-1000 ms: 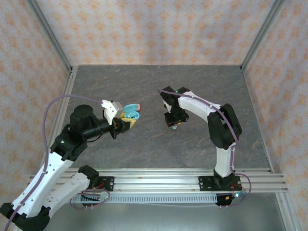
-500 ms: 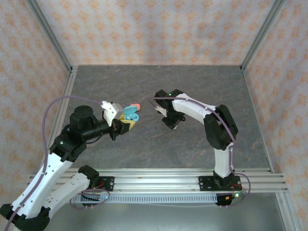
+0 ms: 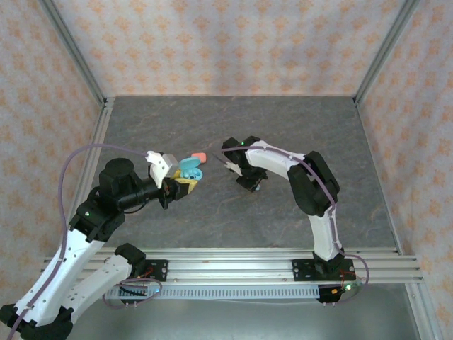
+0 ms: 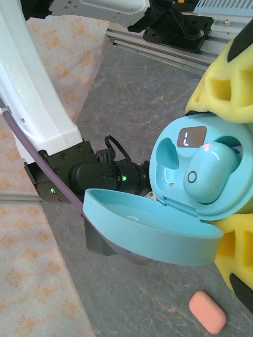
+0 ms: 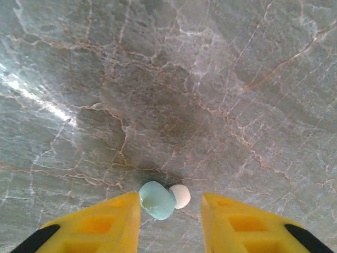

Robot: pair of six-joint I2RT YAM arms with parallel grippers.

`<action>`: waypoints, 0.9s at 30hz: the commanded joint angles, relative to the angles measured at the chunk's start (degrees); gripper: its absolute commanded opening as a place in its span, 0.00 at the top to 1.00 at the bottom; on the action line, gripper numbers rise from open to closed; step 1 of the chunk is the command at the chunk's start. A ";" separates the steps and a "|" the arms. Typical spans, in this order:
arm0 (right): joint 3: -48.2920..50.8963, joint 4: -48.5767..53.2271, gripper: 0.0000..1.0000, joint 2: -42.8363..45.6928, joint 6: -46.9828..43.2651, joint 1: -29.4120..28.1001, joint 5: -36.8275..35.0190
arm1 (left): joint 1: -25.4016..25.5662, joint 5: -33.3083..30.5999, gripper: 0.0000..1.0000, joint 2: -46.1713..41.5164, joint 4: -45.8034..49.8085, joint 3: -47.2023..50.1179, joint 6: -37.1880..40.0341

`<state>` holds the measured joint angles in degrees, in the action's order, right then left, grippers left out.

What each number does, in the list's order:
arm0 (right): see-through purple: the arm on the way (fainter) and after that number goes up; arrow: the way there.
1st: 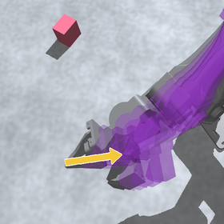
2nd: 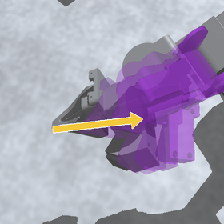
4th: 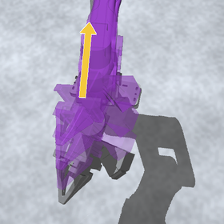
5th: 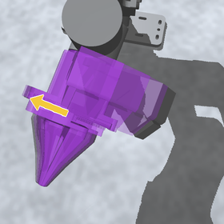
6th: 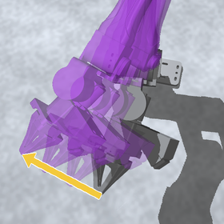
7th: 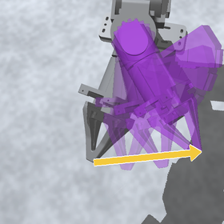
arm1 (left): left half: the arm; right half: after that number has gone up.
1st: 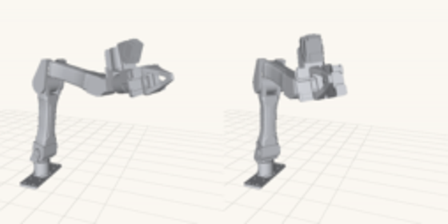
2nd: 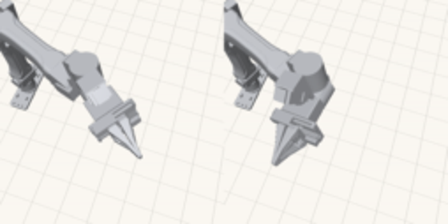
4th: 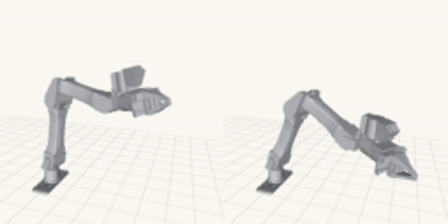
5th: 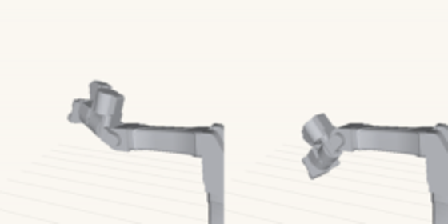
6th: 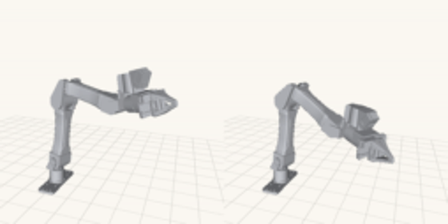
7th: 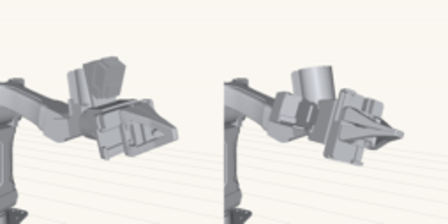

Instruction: Insert the wireless bluetooth earbuds into the charging case

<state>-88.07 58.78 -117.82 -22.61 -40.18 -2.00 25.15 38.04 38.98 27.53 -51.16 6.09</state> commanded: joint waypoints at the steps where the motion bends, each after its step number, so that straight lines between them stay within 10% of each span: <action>1: 0.53 -0.64 0.66 -0.11 -0.80 -0.04 -1.79 | 0.33 -0.77 0.94 -0.82 0.68 -1.00 1.21; 27: 3.96 -0.20 0.77 -0.55 4.97 -0.05 1.21 | 0.34 -0.80 0.94 -2.31 3.16 -1.72 1.74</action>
<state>-84.95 57.65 -117.82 -19.27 -40.18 -1.30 25.15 38.00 37.47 30.28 -51.29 7.18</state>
